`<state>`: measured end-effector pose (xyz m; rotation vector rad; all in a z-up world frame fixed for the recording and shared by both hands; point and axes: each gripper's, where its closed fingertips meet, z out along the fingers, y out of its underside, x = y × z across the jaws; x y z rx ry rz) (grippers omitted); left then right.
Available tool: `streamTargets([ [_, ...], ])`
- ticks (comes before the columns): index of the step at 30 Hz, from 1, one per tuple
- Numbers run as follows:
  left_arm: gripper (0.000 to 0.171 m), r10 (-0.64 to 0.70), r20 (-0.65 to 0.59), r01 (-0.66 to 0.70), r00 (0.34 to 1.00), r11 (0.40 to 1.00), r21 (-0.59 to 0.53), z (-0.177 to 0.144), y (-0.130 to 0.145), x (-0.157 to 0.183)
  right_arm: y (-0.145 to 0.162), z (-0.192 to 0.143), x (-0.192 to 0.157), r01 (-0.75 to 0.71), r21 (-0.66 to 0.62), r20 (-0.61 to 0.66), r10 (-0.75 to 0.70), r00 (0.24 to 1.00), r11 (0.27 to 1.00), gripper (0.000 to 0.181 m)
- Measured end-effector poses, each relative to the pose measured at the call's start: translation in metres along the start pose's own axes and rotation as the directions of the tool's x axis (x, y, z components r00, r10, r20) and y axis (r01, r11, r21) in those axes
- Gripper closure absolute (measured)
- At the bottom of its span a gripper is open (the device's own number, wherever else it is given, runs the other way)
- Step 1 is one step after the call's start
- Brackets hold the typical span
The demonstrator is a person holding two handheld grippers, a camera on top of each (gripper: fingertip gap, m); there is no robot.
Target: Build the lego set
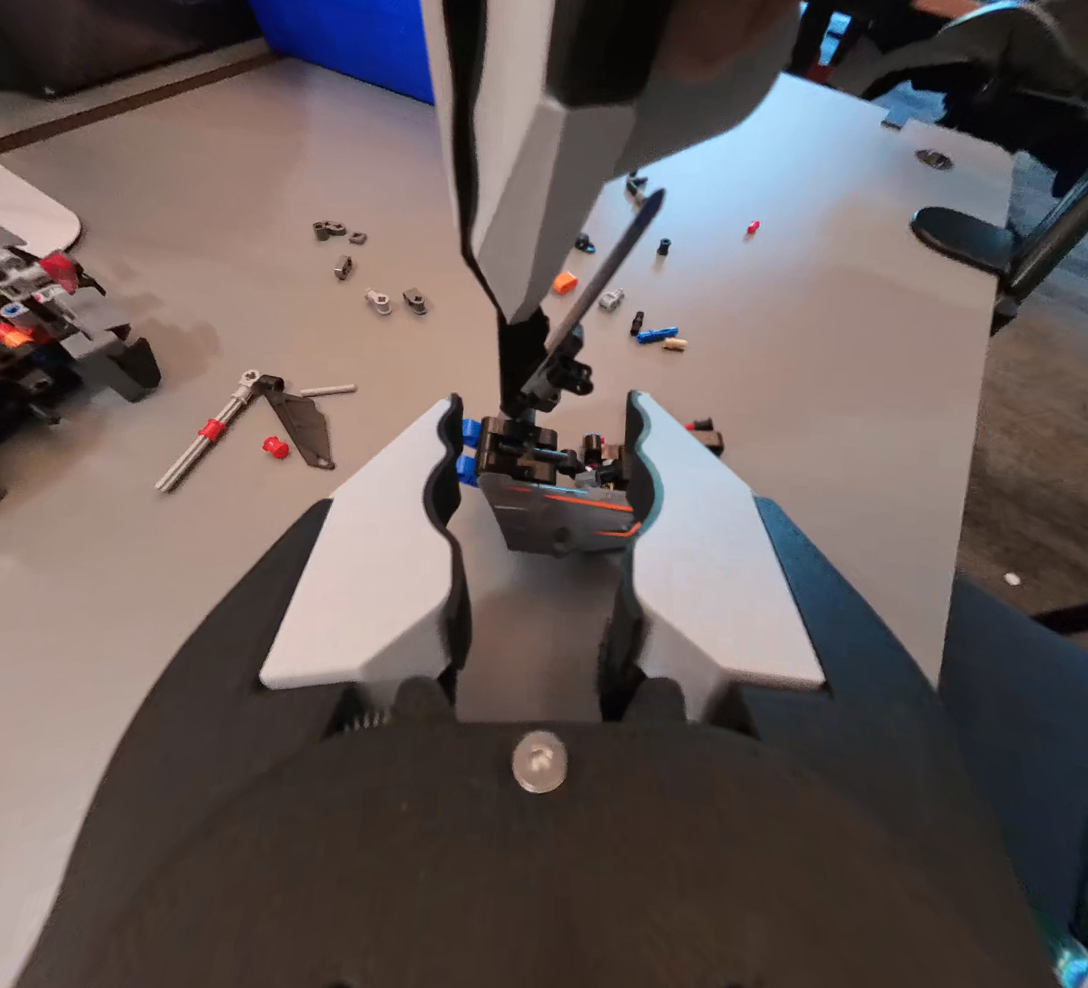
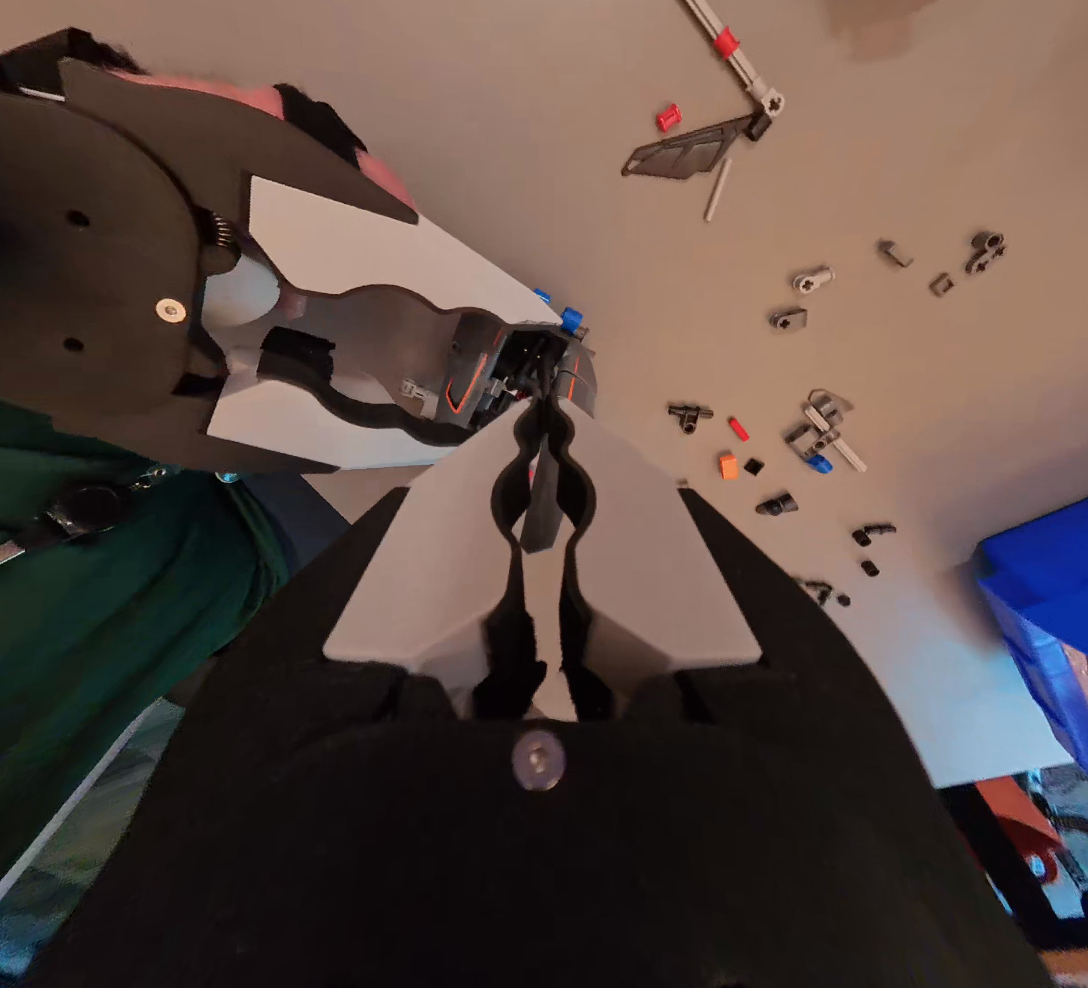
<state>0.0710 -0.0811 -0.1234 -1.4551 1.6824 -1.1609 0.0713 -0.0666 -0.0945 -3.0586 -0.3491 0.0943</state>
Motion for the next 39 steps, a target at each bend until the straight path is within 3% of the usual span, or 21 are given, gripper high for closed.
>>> streamTargets([
  [12,0.113,-0.067,-0.007,0.067,0.998,0.997,-0.026,0.014,0.004,0.009,0.003,0.009,0.008,-0.115,-0.062,0.004,0.116,0.993,0.991,0.181],
  [25,0.136,-0.077,0.023,0.078,0.997,0.996,-0.049,0.023,0.007,0.009,0.006,0.006,0.002,-0.155,-0.047,0.032,0.156,0.987,0.987,0.181],
  [30,0.134,-0.031,0.034,0.032,0.999,0.998,-0.046,0.024,0.005,0.007,0.006,0.0,0.007,-0.179,-0.015,0.033,0.18,0.983,0.984,0.181],
  [39,0.129,-0.005,0.057,0.004,0.998,1.0,0.023,0.013,-0.004,0.001,-0.003,-0.014,0.004,-0.265,0.1,0.214,0.239,0.947,0.959,0.181],
])
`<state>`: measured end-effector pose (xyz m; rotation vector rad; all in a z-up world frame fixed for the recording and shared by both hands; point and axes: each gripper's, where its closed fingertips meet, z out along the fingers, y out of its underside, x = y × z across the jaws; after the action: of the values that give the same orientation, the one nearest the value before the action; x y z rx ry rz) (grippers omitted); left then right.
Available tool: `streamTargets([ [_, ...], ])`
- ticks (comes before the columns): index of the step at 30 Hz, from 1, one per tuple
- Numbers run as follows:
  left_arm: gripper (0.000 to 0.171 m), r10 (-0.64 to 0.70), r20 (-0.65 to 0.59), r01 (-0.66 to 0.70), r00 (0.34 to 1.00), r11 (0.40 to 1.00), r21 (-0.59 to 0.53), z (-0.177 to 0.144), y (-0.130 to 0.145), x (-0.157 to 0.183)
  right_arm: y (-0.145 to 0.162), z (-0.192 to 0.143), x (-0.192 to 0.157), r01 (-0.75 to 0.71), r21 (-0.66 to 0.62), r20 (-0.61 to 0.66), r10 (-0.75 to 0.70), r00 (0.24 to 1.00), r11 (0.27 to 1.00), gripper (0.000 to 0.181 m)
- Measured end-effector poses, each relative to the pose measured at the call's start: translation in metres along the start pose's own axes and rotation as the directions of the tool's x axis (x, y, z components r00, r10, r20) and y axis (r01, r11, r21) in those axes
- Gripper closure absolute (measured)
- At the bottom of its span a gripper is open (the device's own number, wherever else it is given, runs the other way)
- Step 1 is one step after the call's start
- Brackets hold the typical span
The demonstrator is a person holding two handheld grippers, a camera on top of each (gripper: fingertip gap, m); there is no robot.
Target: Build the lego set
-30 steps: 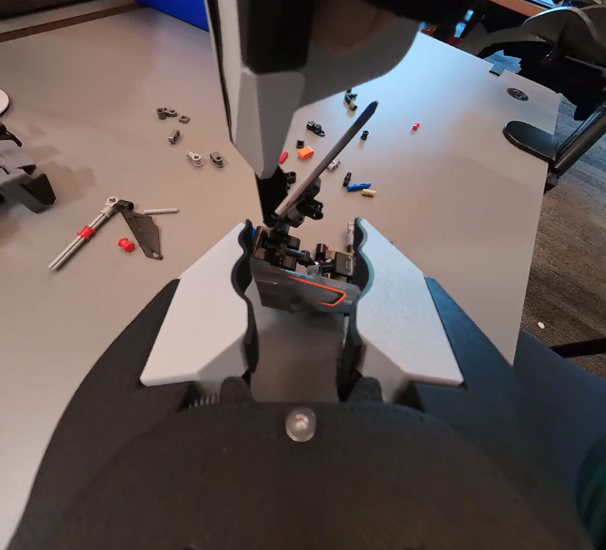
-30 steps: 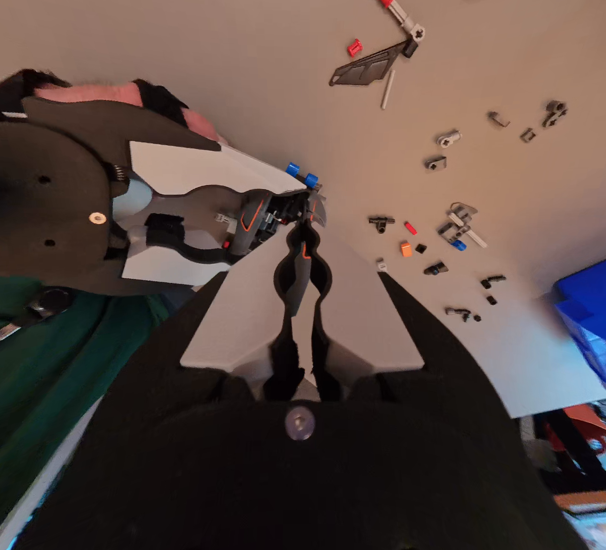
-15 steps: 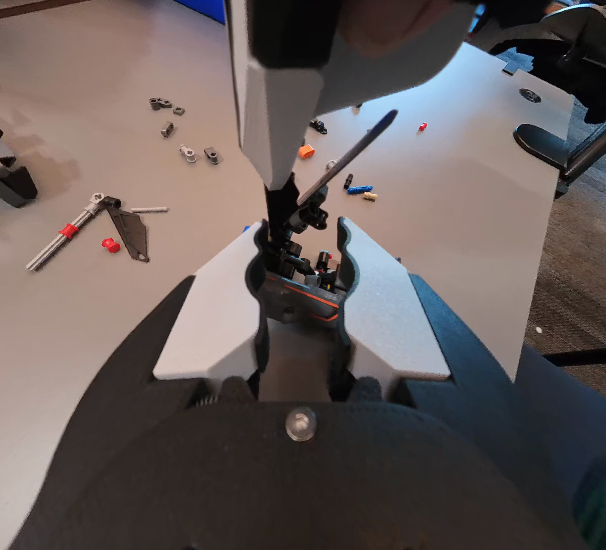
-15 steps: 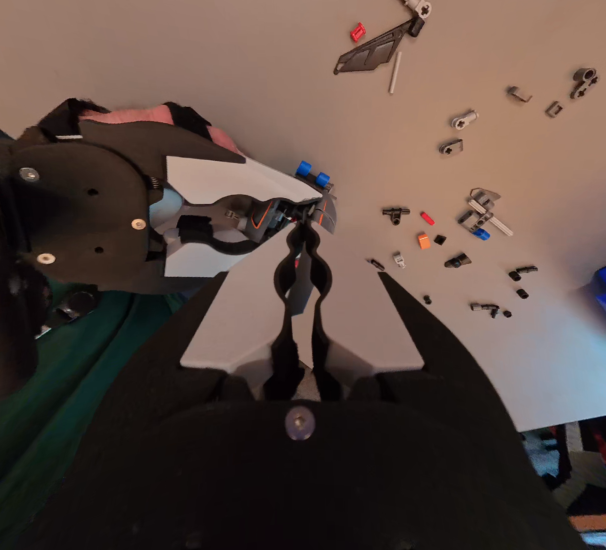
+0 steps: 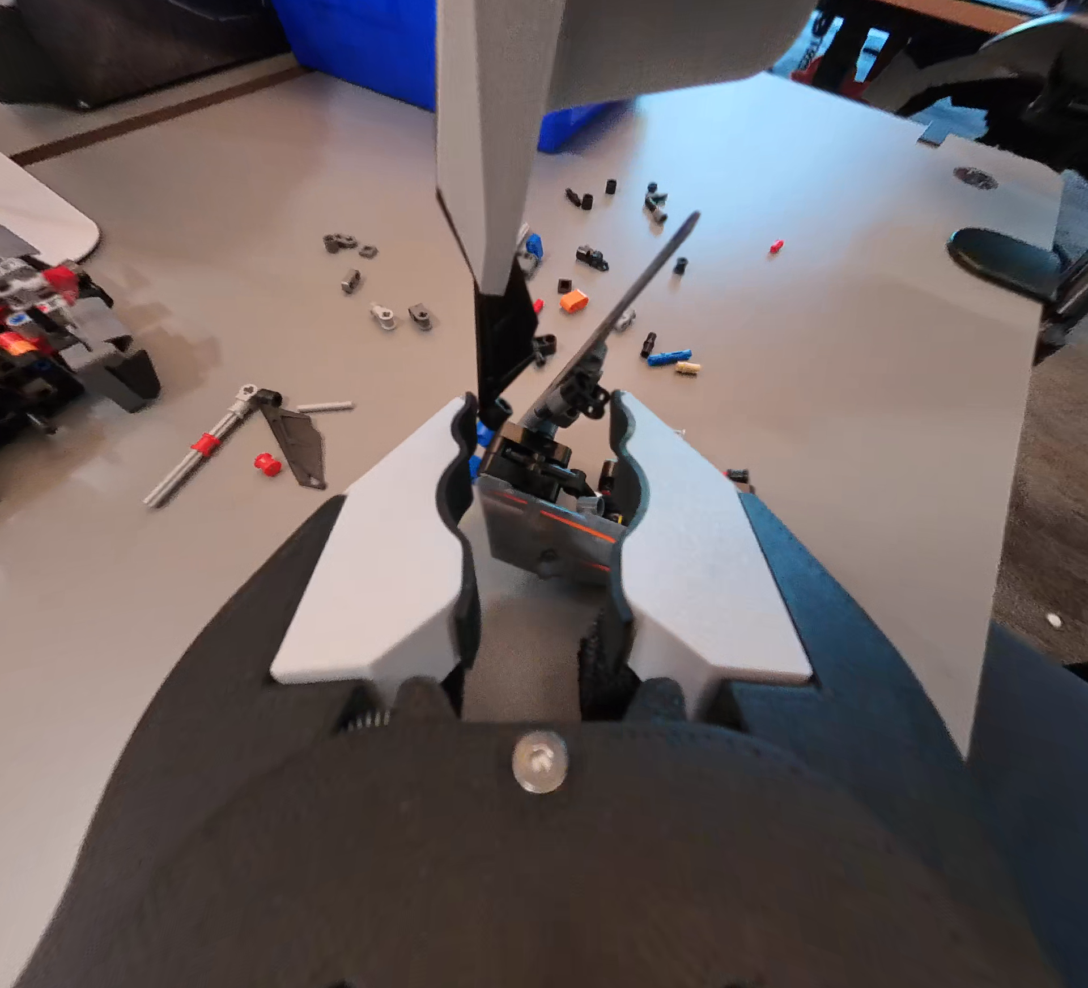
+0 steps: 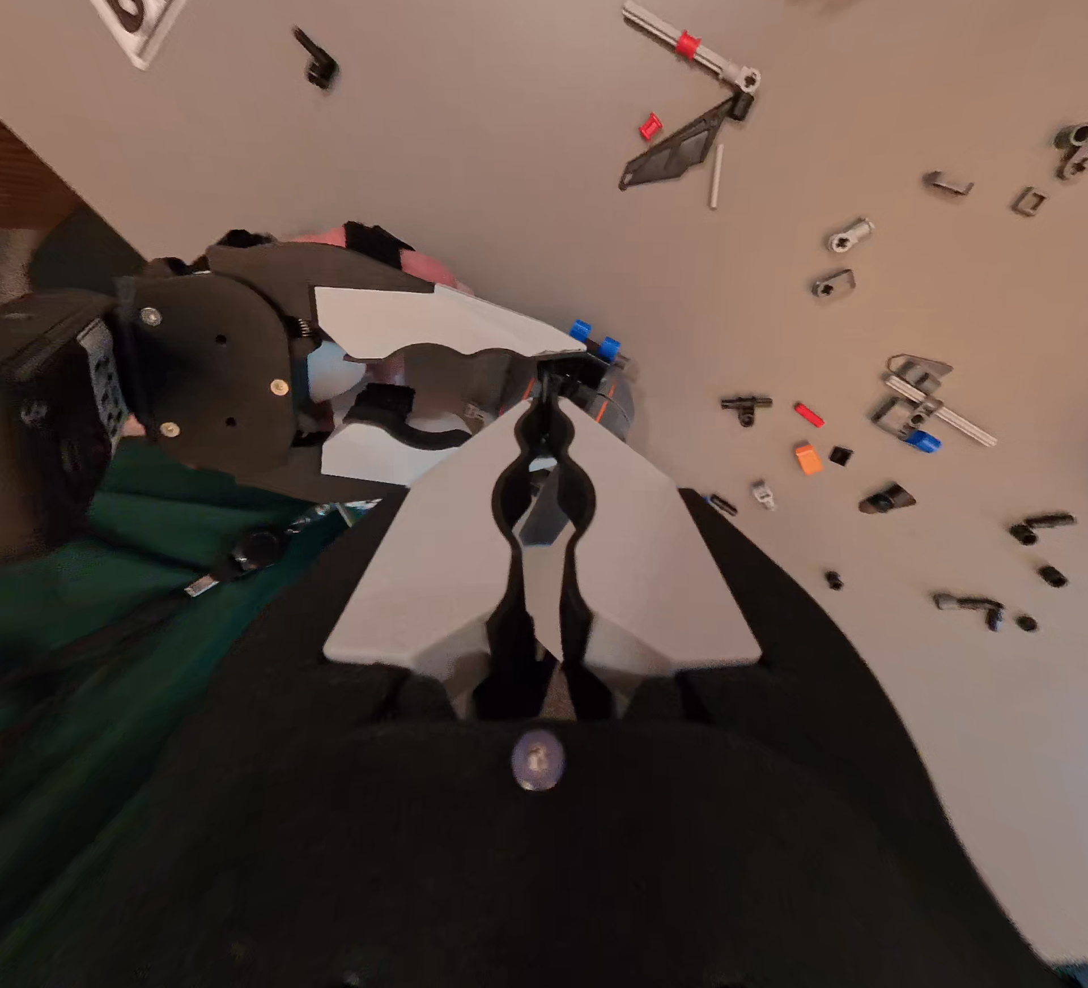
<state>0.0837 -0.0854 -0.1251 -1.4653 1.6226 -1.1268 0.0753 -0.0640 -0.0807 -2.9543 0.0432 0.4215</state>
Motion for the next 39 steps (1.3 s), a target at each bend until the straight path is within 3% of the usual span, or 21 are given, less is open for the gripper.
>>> streamTargets([
  [2,0.132,0.018,0.02,-0.018,1.0,0.999,0.035,-0.008,-0.006,-0.003,-0.002,-0.006,-0.005,-0.015,0.035,0.058,0.013,0.998,0.999,0.181],
  [7,0.162,0.083,0.099,-0.094,0.992,0.989,0.111,-0.021,-0.019,-0.013,0.002,-0.012,-0.01,-0.046,0.056,0.15,0.037,0.988,0.997,0.181],
  [13,0.164,0.118,0.081,-0.126,0.99,0.987,0.101,-0.022,-0.02,-0.01,0.003,-0.015,-0.012,-0.056,0.089,0.2,0.037,0.979,0.994,0.181],
  [15,0.165,0.122,0.08,-0.13,0.989,0.986,0.108,-0.024,-0.023,-0.01,0.001,-0.018,-0.015,-0.004,0.119,0.187,-0.018,0.982,0.993,0.18],
  [18,0.165,0.096,0.019,-0.098,0.995,0.986,0.134,-0.029,-0.028,-0.005,-0.002,-0.029,-0.021,0.175,0.158,0.113,-0.194,0.975,0.972,0.158],
  [21,0.165,0.038,-0.068,-0.025,0.997,0.984,0.175,-0.039,-0.036,-0.006,-0.005,-0.045,-0.022,0.439,0.157,-0.05,-0.437,0.898,0.885,0.155],
  [24,0.164,-0.035,-0.257,0.084,0.966,0.979,0.184,-0.048,-0.044,0.003,-0.006,-0.055,-0.03,0.683,0.07,-0.193,-0.662,0.725,0.727,0.159],
  [26,0.165,-0.04,-0.365,0.125,0.93,0.969,0.211,-0.057,-0.052,0.008,-0.007,-0.059,-0.041,0.773,0.042,-0.21,-0.751,0.626,0.633,0.154],
  [29,0.164,-0.008,-0.44,0.132,0.898,0.959,0.251,-0.068,-0.06,0.008,-0.009,-0.06,-0.048,0.834,0.045,-0.168,-0.819,0.549,0.55,0.154],
  [33,0.164,0.049,-0.463,0.077,0.885,0.966,0.249,-0.071,-0.059,0.005,-0.013,-0.063,-0.061,0.827,0.15,-0.021,-0.835,0.55,0.541,0.165],
  [35,0.164,0.081,-0.441,0.039,0.894,0.966,0.255,-0.071,-0.059,0.003,-0.01,-0.06,-0.068,0.811,0.184,0.075,-0.83,0.552,0.556,0.162],
  [39,0.164,0.112,-0.463,0.02,0.879,0.963,0.27,-0.072,-0.06,0.006,-0.011,-0.05,-0.062,0.826,0.157,0.113,-0.841,0.529,0.541,0.16],
])
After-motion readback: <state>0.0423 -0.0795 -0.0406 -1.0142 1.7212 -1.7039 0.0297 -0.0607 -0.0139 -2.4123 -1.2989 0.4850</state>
